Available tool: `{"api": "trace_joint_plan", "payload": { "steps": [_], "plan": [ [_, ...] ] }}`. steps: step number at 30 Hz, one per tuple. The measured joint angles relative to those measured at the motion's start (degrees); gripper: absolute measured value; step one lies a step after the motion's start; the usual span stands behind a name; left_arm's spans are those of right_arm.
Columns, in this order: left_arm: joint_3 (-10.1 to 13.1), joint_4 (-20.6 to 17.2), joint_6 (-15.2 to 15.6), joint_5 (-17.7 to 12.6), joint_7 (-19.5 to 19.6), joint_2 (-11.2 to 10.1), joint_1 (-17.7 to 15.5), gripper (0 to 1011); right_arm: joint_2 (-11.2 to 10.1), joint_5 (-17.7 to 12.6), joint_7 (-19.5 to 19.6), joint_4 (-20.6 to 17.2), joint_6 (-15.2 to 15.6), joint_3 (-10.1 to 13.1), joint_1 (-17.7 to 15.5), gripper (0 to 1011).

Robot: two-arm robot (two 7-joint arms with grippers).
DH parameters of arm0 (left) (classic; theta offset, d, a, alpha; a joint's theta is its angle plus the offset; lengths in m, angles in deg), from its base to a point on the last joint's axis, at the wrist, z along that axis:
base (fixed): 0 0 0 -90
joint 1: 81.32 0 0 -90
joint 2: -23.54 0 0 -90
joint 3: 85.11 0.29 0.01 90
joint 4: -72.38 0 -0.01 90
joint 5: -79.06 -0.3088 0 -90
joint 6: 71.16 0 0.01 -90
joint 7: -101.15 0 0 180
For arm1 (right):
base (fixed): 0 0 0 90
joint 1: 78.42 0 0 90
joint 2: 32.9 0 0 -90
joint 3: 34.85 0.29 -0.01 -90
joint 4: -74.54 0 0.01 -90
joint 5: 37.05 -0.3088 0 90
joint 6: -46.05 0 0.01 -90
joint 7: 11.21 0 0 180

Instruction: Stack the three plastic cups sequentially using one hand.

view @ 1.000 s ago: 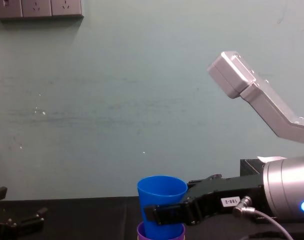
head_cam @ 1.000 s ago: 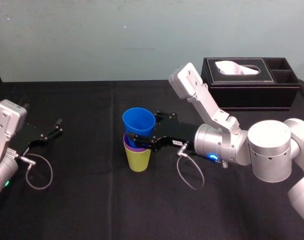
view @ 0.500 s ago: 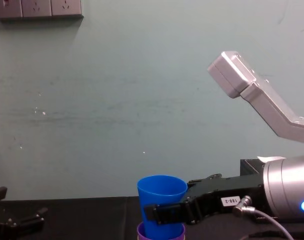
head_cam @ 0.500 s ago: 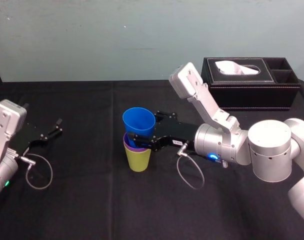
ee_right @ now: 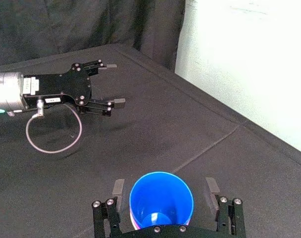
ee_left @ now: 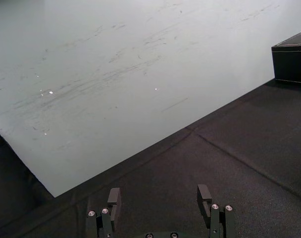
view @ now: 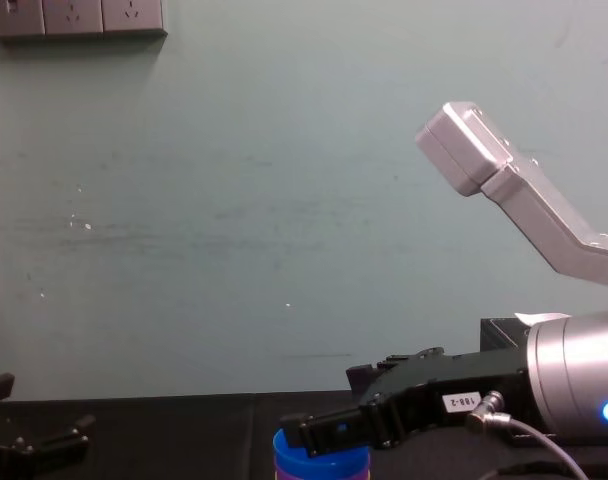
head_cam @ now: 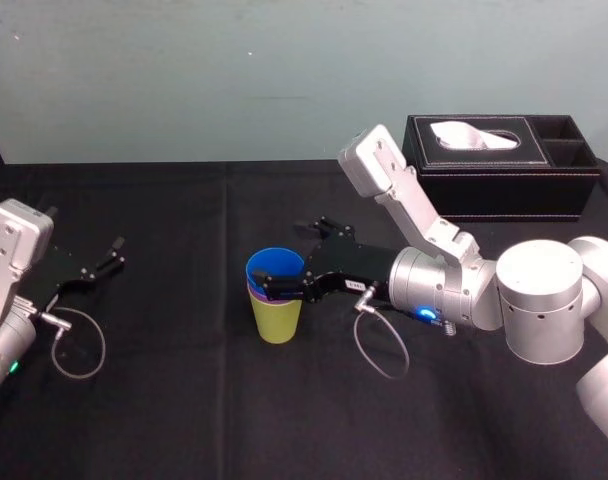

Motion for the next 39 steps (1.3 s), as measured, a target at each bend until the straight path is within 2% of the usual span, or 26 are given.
{"api": "trace_joint_plan", "payload": {
  "steps": [14,21,30,39],
  "plan": [
    [0.00,0.00,0.00,0.00,0.00,0.00,0.00,1010,0.00,0.02,0.08,-0.08,0.00,0.05,-0.04,1004],
    [0.00,0.00,0.00,0.00,0.00,0.00,0.00,1010,-0.61,0.47,1.83,-2.10,-1.15,1.86,-1.58,1004],
    [0.00,0.00,0.00,0.00,0.00,0.00,0.00,1010,-1.41,2.10,7.07,-3.95,-4.18,7.18,-5.32,1004],
    [0.00,0.00,0.00,0.00,0.00,0.00,0.00,1010,-0.90,4.06,10.37,-1.41,-6.63,10.61,-6.86,1004]
  ]
}}
